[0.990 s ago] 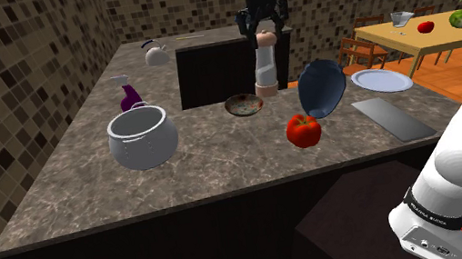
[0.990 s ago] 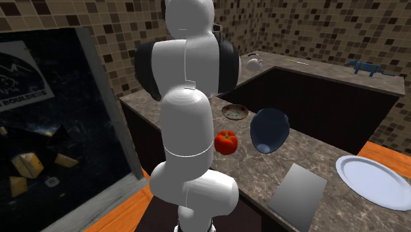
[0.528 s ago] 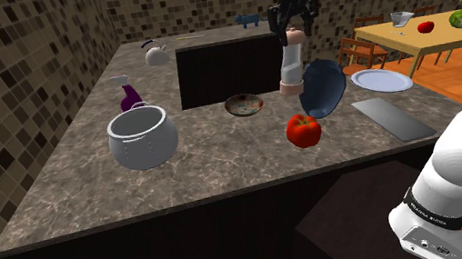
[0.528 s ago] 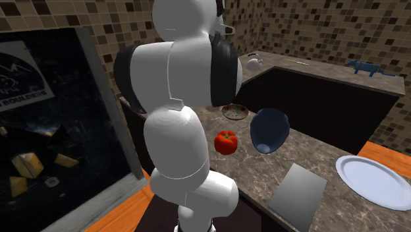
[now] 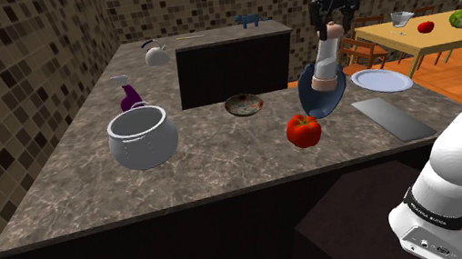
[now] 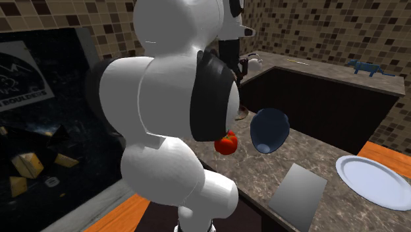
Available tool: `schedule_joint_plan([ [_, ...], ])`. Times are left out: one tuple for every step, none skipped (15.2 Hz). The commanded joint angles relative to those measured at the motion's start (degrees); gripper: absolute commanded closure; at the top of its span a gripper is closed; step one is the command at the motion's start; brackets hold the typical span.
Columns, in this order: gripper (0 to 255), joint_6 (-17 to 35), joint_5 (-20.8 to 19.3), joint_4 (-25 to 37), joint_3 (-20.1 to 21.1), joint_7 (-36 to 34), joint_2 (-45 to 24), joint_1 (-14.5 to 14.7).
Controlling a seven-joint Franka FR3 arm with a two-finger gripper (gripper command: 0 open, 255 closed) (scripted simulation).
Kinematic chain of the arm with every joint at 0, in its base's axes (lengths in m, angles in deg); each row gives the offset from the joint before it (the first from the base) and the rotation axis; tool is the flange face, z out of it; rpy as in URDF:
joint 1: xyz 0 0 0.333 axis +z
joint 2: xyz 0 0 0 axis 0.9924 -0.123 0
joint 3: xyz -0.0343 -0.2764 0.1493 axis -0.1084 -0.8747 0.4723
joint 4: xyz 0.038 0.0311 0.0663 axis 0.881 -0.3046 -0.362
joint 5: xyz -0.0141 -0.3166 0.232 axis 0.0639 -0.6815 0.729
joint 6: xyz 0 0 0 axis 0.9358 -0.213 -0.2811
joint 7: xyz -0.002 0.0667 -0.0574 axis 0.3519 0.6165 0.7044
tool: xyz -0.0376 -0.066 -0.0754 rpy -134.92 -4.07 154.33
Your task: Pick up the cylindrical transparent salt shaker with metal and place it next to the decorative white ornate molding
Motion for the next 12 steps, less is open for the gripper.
schedule_joint_plan([
  [255,-0.31,-1.03,-2.18,-1.8,2.54,2.72,-0.65],
  [255,-0.47,-1.61,-3.22,-2.69,3.73,4.04,-0.97],
  [255,-0.63,-2.23,-4.19,-3.59,4.92,5.32,-1.29],
  [255,-0.81,-2.89,-5.1,-4.51,6.12,6.55,-1.61],
  [255,-0.99,-3.58,-5.94,-5.44,7.33,7.73,-1.94],
  [255,-1.18,-4.32,-6.72,-6.39,8.53,8.88,-2.25],
  [255,-1.38,-5.09,-7.44,-7.35,9.75,9.97,-2.58],
  [255,-1.57,-5.88,-8.09,-8.32,10.99,11.02,-2.92],
  [255,-1.76,-6.7,-8.68,-9.28,12.24,12.02,-3.28],
  [255,-1.96,-7.55,-9.2,-10.27,13.5,12.97,-3.64],
  [255,-2.14,-8.43,-9.67,-11.28,14.77,13.86,-3.99],
  [255,-2.33,-9.34,-10.07,-12.3,16.04,14.71,-4.34],
])
